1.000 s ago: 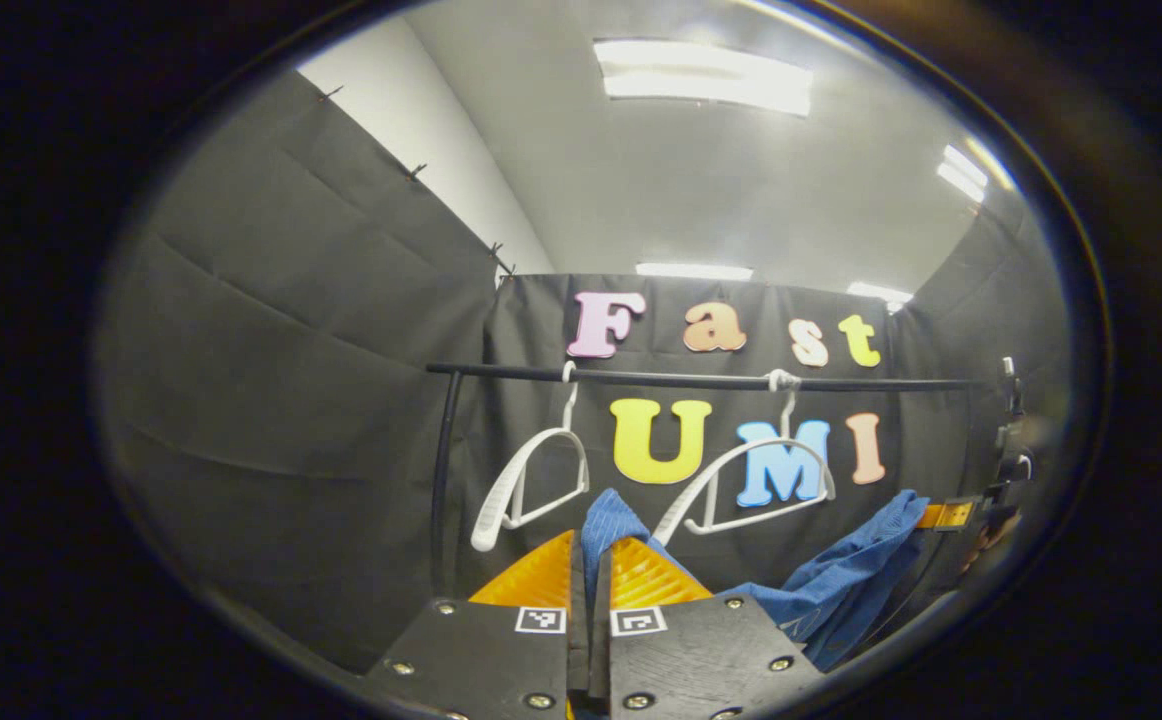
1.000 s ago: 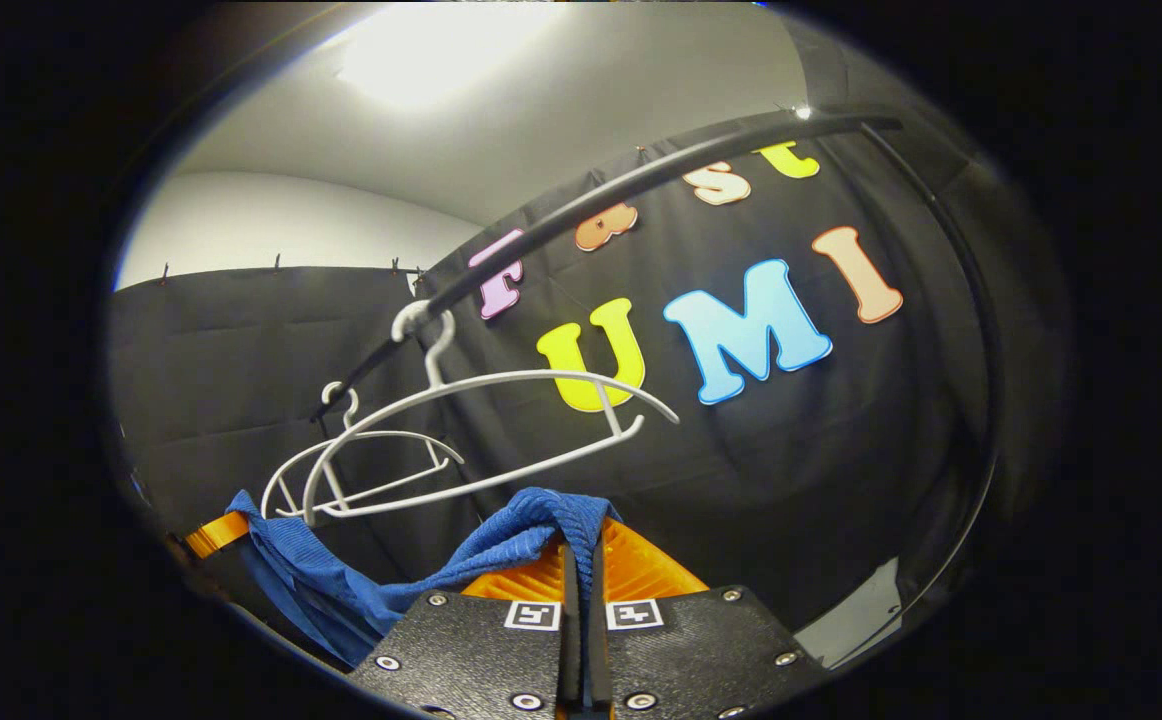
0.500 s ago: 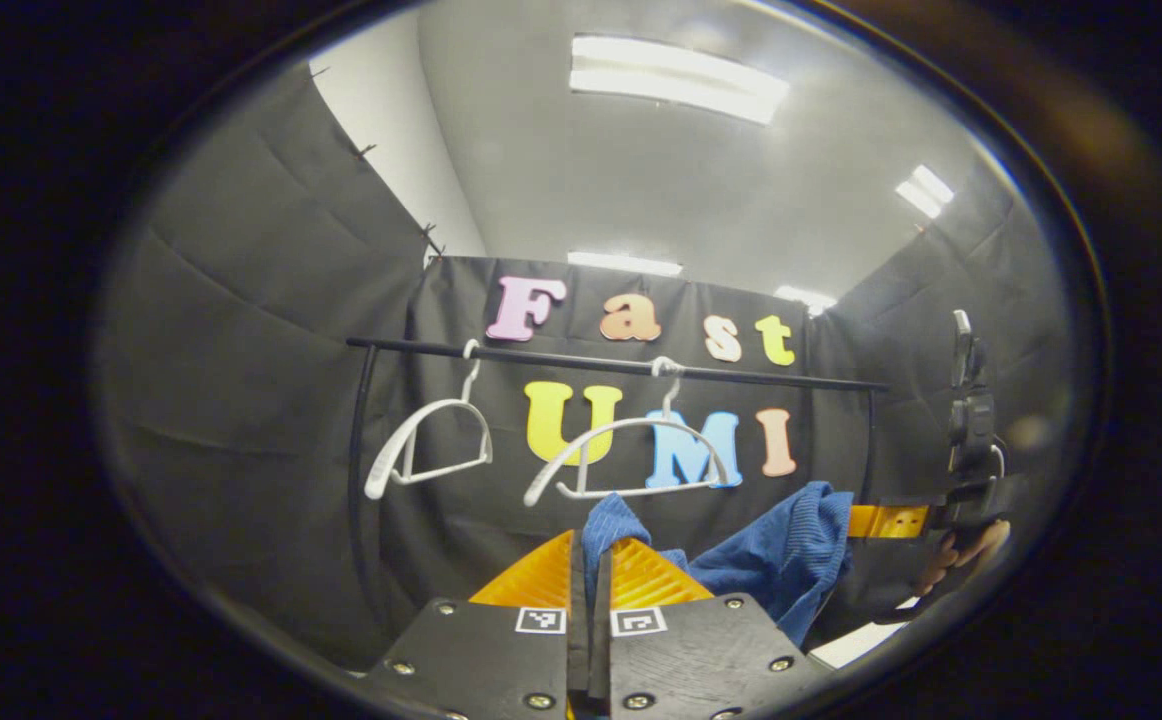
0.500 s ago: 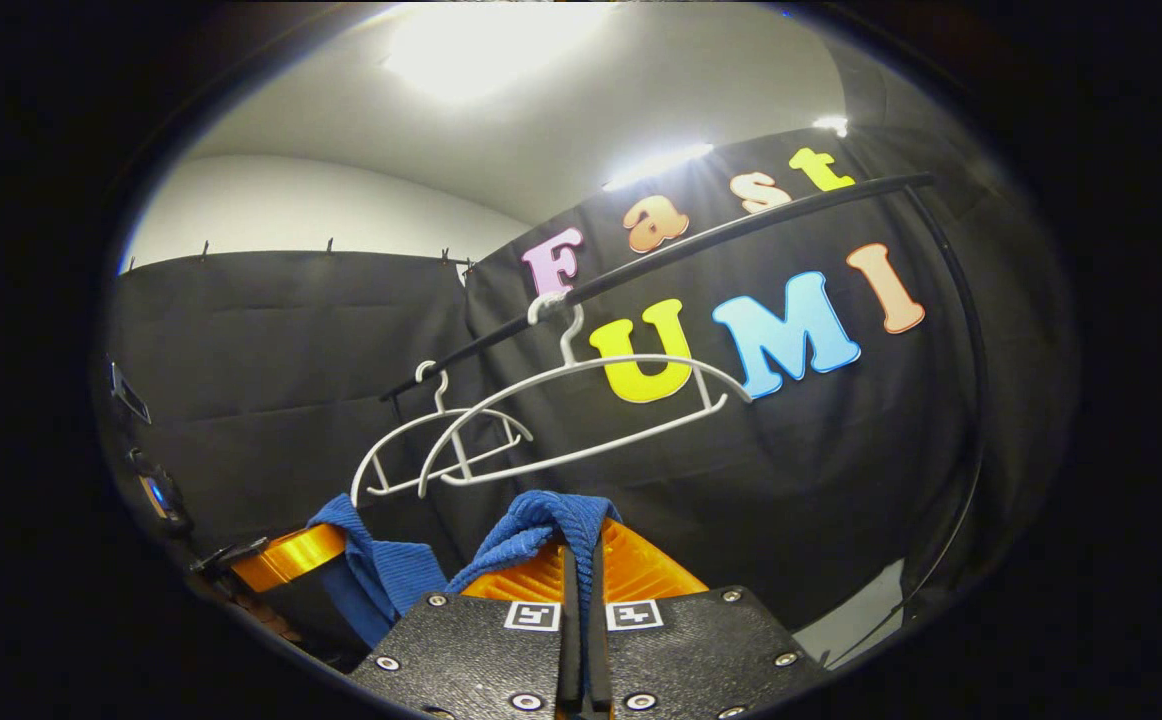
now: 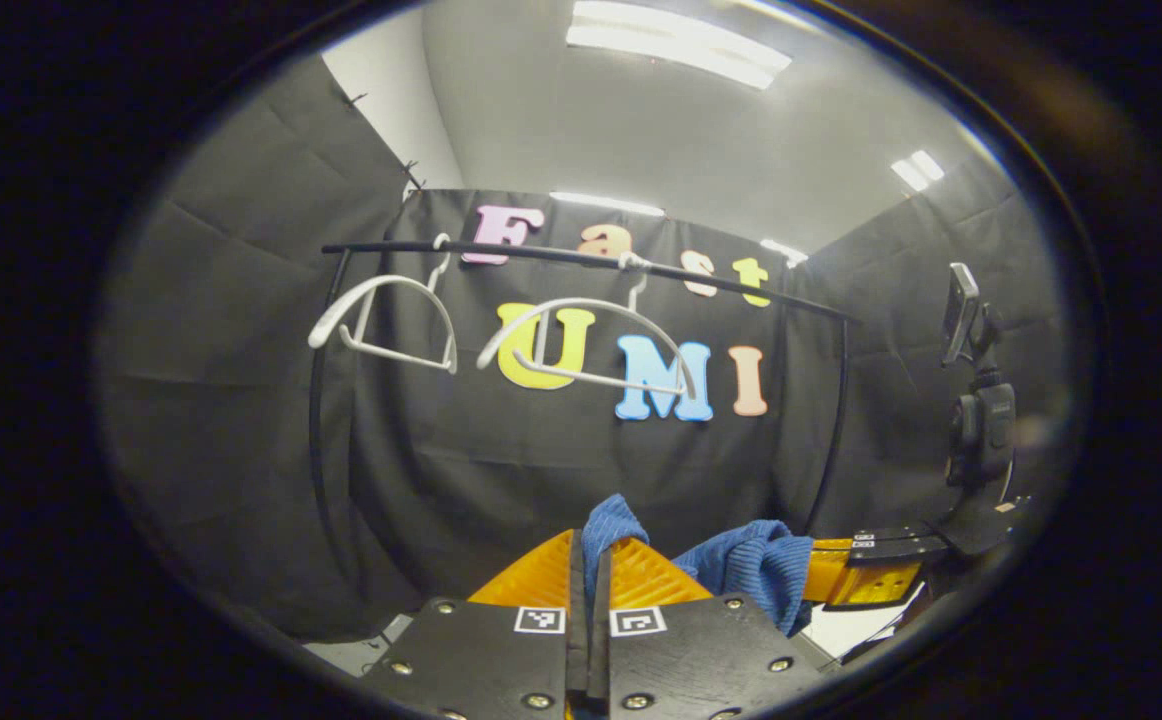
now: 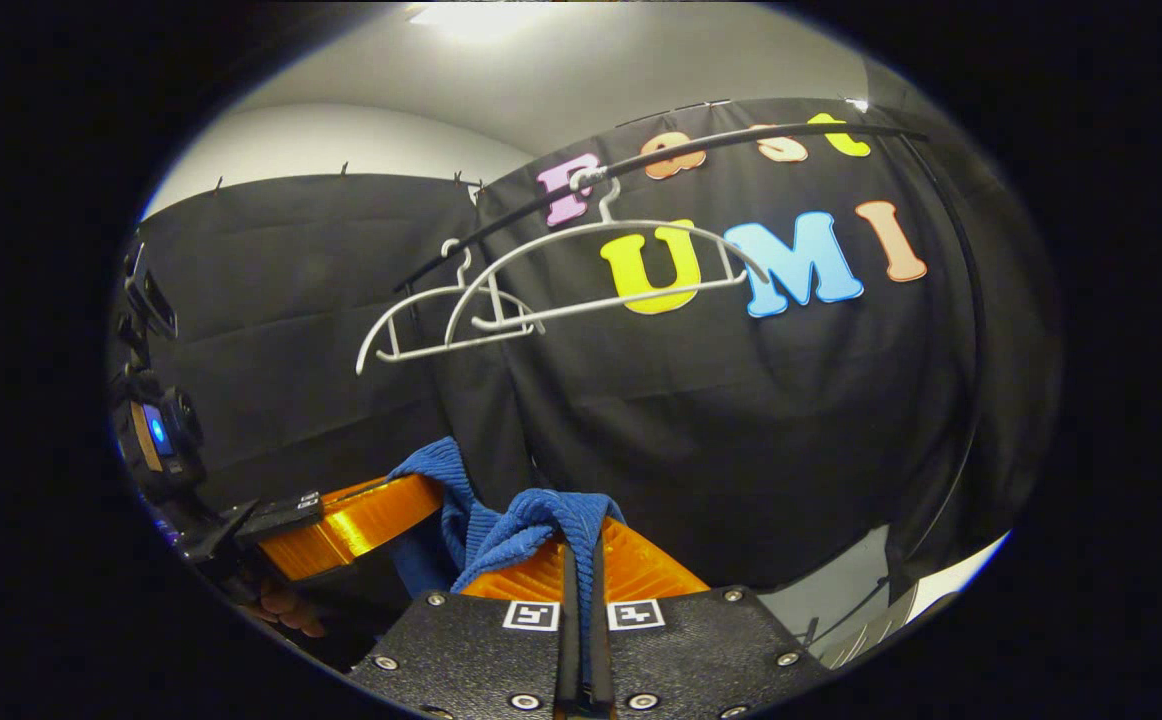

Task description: Grasp the clothes on the hanger with both hands and then place them into the laundry hamper below.

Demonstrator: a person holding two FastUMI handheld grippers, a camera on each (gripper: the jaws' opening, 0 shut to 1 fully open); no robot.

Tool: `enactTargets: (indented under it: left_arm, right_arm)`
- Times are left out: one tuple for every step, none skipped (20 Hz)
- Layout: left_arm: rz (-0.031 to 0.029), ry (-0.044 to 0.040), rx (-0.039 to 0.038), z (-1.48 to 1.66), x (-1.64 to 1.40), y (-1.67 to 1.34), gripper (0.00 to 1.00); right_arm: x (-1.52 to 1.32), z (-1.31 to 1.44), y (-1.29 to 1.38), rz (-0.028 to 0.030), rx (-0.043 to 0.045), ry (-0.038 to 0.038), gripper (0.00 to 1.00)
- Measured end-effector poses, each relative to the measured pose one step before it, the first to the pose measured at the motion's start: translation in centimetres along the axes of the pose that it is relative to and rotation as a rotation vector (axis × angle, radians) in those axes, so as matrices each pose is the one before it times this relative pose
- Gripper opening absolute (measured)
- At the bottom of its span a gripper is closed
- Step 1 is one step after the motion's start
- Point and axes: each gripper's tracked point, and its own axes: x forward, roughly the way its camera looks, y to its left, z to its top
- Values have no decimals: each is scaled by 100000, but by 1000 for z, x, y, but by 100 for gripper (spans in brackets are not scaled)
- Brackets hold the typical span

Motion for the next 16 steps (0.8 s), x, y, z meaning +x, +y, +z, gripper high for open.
enactTargets:
  left_arm:
    - [-646, 2607, 523, -1628, 326, -244, 5]
    - [70, 2824, 286, -1542, 173, -134, 1]
    - [242, 3186, 13, -1602, 429, 208, 1]
    - [310, 3212, -129, -1553, 409, 278, 1]
    - [744, 3137, 135, -1574, 223, 456, 6]
    - [568, 3788, 9, -1440, 583, 189, 5]
    - [385, 3491, 194, -1814, -70, -24, 5]
    - [544, 2702, 572, -1525, 50, 111, 1]
    - [645, 2642, 472, -1283, 28, -14, 1]
    - [496, 2480, 81, -975, 230, 115, 1]
    - [503, 2713, -234, -1270, 257, 208, 1]
    - [682, 2938, -312, -1283, 201, 237, 1]
    - [645, 2565, -47, -1170, 170, 566, 1]
    - [925, 2200, 333, -1085, 133, 414, 1]
    - [675, 2123, 414, -1043, 15, 345, 1]
    - [1154, 1782, 1114, -1183, 436, 237, 1]
  right_arm:
    - [143, -1518, -20, -417, -435, 2781, 4]
    - [150, -1480, -180, -658, -758, 2677, 3]
    - [188, -1500, -469, -1415, -596, 2802, 4]
    - [183, -1588, -417, -884, -420, 2851, 4]
    - [285, -1689, -32, -1278, -270, 2942, 5]
    - [280, -1384, -304, -1388, -834, 3102, 5]
    - [155, -1475, -230, -1812, -1058, 2752, 5]
    - [306, -1125, -272, -1316, -1019, 2570, 6]
    - [347, -1180, -109, -1308, -1168, 2227, 6]
    - [219, -1043, -270, -957, -881, 2442, 6]
    - [274, -1215, -263, -640, -579, 2501, 8]
    - [247, -1048, -361, -636, -771, 2546, 8]
    - [137, -1017, -276, -947, -936, 2643, 11]
    - [203, -1133, -183, -766, -857, 2876, 12]
    - [207, -1034, -257, -587, -226, 2846, 13]
    - [224, -970, -317, -615, 92, 2844, 14]
